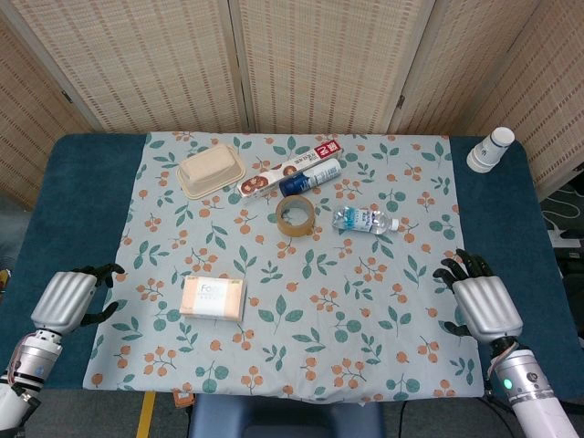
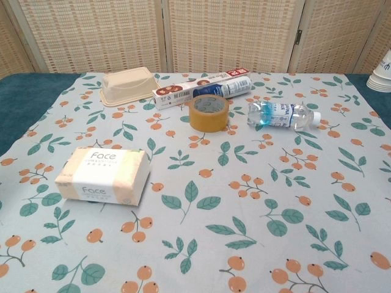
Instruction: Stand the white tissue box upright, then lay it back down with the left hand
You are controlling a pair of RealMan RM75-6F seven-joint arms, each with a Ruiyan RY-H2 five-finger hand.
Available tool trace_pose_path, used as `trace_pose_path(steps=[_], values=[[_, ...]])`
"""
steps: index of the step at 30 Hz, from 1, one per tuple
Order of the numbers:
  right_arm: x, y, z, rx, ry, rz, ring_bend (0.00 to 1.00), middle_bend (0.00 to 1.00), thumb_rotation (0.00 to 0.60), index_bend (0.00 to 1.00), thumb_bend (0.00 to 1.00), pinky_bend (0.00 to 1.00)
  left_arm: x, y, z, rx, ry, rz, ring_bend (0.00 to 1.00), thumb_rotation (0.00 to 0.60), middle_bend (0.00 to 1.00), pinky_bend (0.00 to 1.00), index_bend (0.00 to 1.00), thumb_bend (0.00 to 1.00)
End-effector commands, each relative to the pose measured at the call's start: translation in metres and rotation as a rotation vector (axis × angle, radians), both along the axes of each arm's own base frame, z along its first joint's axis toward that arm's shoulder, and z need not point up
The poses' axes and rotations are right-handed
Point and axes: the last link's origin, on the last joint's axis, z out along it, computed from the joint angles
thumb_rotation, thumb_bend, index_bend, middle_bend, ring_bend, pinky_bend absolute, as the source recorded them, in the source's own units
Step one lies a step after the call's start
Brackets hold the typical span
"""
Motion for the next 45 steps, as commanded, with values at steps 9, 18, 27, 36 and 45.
trace_pose_path(steps=[9, 18, 27, 36, 45], values=[[0.004, 0.004, -0.001, 0.014, -0.008, 0.012, 0.0, 0.15, 0.6, 0.29, 0.07, 0.11, 0.007, -0.002, 0.007, 0.03, -0.039, -0.015, 0.41, 0.6, 0.44, 0.5, 0.31, 0.28], [0.004, 0.003, -0.002, 0.008, -0.003, 0.015, 0.0, 0.15, 0.6, 0.29, 0.07, 0.11, 0.005, -0.001, 0.009, 0.043, -0.041, -0.018, 0.41, 0.6, 0.44, 0.5, 0.31, 0.29], [0.002, 0.002, -0.003, 0.018, -0.002, 0.011, 0.0, 0.15, 0.6, 0.29, 0.07, 0.11, 0.011, -0.005, 0.01, 0.053, -0.051, -0.037, 0.29, 0.6, 0.29, 0.37, 0.22, 0.28], [0.003, 0.001, 0.001, 0.01, -0.016, 0.003, 0.0, 0.15, 0.6, 0.29, 0.07, 0.11, 0.026, -0.016, -0.001, -0.057, -0.08, -0.031, 0.2, 0.6, 0.18, 0.34, 0.13, 0.27], [0.002, 0.002, -0.001, 0.03, -0.022, 0.0, 0.0, 0.15, 0.6, 0.29, 0.07, 0.11, 0.066, -0.009, -0.011, -0.096, 0.02, -0.193, 0.71, 0.6, 0.38, 0.88, 0.17, 0.26]])
